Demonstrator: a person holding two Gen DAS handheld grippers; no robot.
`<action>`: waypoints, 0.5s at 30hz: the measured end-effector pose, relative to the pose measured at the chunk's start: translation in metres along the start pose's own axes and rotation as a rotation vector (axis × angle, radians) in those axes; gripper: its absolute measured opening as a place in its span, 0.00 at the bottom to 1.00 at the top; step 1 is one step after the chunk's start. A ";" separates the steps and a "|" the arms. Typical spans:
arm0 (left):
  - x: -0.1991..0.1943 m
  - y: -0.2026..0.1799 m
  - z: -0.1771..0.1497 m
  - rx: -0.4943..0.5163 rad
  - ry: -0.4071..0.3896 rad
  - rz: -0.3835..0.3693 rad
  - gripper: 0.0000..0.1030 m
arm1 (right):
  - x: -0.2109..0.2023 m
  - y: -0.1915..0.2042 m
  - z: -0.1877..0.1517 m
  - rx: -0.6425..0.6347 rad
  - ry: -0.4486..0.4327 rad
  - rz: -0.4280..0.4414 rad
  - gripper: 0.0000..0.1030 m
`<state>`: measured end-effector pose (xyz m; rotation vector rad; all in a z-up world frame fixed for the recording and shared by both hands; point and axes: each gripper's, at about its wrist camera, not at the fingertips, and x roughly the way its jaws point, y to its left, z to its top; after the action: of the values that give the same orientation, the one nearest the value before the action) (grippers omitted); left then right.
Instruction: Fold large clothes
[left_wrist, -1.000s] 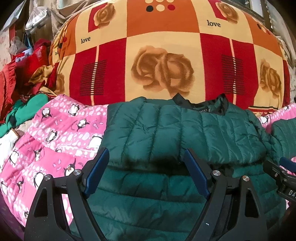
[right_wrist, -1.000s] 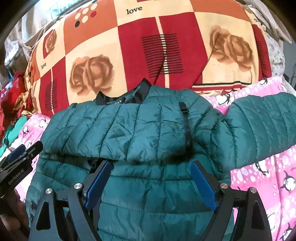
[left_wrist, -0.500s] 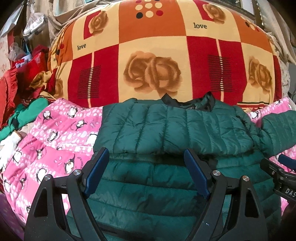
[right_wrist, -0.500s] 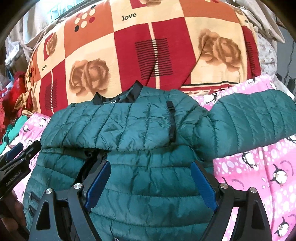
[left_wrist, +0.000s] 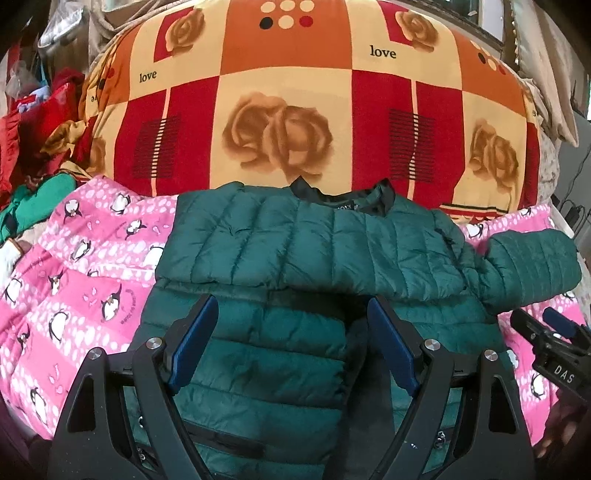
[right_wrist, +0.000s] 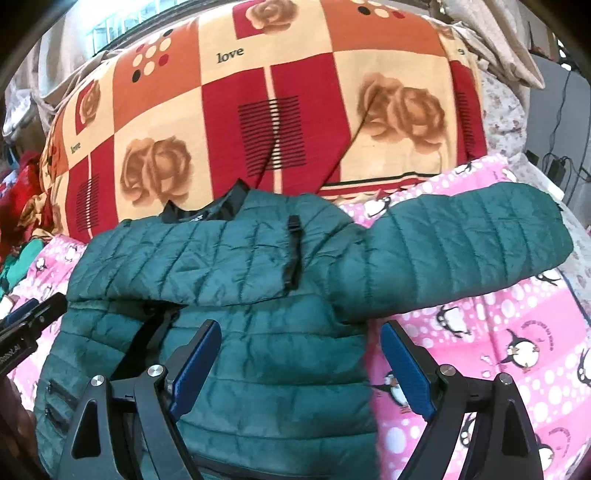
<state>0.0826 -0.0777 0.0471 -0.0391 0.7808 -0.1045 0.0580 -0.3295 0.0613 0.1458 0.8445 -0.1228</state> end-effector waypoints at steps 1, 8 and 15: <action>0.000 -0.001 0.000 0.000 0.000 0.002 0.81 | 0.000 -0.003 0.000 0.000 -0.002 -0.008 0.84; 0.003 -0.003 0.000 -0.002 0.006 -0.004 0.81 | 0.004 -0.026 0.003 0.010 -0.006 -0.054 0.84; 0.015 -0.002 0.006 -0.002 0.007 -0.004 0.81 | 0.015 -0.045 0.006 0.020 0.001 -0.090 0.84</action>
<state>0.0972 -0.0817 0.0407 -0.0420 0.7877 -0.1079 0.0651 -0.3755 0.0508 0.1263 0.8511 -0.2158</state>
